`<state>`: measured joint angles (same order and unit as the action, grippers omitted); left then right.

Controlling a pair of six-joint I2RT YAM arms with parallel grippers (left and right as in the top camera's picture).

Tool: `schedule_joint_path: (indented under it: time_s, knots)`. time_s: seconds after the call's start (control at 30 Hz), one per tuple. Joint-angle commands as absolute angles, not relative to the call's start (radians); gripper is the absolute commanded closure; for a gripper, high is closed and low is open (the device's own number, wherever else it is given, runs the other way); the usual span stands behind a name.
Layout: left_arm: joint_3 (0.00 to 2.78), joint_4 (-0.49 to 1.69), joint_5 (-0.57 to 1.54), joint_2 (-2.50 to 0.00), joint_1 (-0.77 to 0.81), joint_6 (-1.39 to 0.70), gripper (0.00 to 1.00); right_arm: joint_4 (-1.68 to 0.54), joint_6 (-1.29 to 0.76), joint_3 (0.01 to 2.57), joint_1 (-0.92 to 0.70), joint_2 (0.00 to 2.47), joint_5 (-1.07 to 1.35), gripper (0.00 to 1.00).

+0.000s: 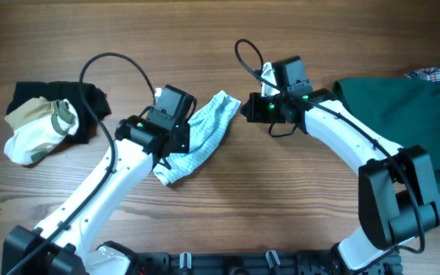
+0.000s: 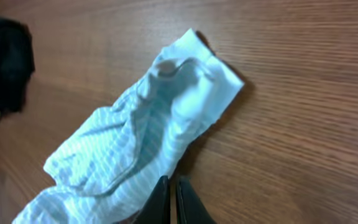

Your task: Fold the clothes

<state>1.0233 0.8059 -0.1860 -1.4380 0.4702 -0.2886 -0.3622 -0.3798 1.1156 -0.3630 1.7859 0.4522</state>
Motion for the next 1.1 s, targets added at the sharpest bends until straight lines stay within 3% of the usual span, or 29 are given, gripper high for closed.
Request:
schedule_joint_path:
  time_s: [0.0, 0.3, 0.83, 1.07]
  knots:
    - [1.031, 0.783, -0.131, -1.516, 0.5, -0.236, 0.96, -0.331, -0.374, 1.124, -0.413, 1.794, 0.435, 0.96]
    - [1.031, 0.734, -0.109, -1.603, 0.515, -0.186, 0.96, -0.237, -0.582, 1.124, -0.446, 1.93, 0.397, 0.96]
    - [1.031, 0.732, -0.109, -1.61, 0.515, -0.186, 0.96, -0.084, -0.612, 1.124, -0.534, 2.006, 0.429, 0.96]
    - [1.031, 0.732, -0.109, -1.61, 0.515, -0.187, 0.96, 0.191, -0.651, 1.124, -0.532, 2.006, 0.584, 0.96]
